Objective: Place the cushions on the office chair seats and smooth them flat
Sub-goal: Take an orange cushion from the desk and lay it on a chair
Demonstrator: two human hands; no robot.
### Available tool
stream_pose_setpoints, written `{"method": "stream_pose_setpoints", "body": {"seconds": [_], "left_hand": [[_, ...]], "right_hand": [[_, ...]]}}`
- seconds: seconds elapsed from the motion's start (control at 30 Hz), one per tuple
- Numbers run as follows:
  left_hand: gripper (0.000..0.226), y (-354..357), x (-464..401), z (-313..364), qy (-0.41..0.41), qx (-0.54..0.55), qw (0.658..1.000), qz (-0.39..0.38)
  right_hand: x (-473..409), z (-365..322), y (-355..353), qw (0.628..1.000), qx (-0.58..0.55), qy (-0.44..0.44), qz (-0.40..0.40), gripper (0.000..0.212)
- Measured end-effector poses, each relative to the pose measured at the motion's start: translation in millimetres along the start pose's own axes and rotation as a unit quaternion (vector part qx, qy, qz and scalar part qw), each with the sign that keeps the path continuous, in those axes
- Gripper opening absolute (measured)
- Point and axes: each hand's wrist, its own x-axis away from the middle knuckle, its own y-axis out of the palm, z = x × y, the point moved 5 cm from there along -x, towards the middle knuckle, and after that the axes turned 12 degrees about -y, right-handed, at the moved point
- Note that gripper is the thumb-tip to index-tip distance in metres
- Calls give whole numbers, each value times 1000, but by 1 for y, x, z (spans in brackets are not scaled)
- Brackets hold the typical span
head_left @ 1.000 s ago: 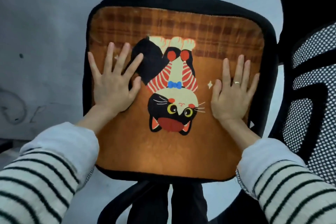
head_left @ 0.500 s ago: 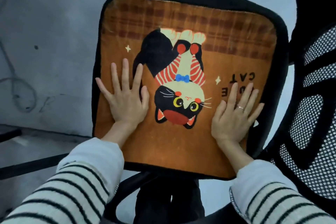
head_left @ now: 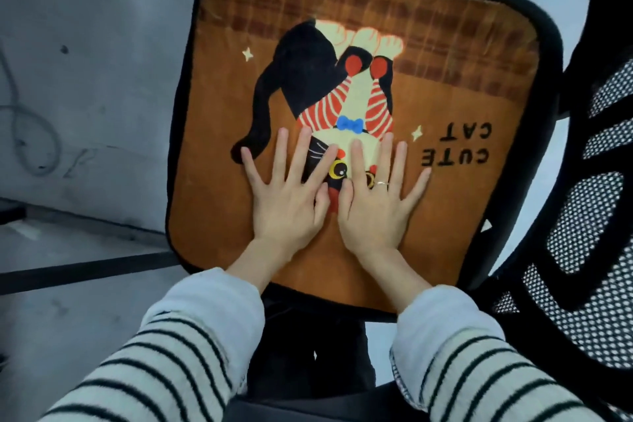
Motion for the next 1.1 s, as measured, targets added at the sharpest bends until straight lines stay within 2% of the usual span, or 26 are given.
{"method": "stream_pose_setpoints", "body": {"seconds": [0.13, 0.3, 0.4, 0.53, 0.67, 0.77, 0.83, 0.9, 1.1], "left_hand": [[54, -8, 5, -2, -2, 13, 999, -36], [56, -3, 58, -11, -114, 10, 983, -147], [58, 9, 69, -12, -132, 2, 970, -204], [58, 11, 62, -12, -129, 8, 969, -212], [60, -12, 67, -24, -95, 29, 971, -216], [65, -20, 70, -60, -149, 69, 956, -245], [71, -23, 72, -76, -146, 60, 950, -268], [75, -17, 71, -79, -131, 43, 950, -279], [74, -15, 69, -70, -150, 37, 950, -270]], "right_hand": [[2, 1, -12, 999, -22, -9, -34, 54], [49, -2, -16, 991, -34, 33, -126, 56], [62, -4, -2, 987, -29, 45, -153, 58], [57, -4, 4, 984, -41, 37, -171, 57], [63, 4, -25, 978, -85, 14, -189, 54], [77, 30, -42, 963, -129, 95, -217, 57], [86, 37, -49, 952, -144, 128, -239, 62], [87, 36, -45, 946, -144, 128, -262, 65], [83, 32, -42, 934, -133, 129, -305, 72]]}}
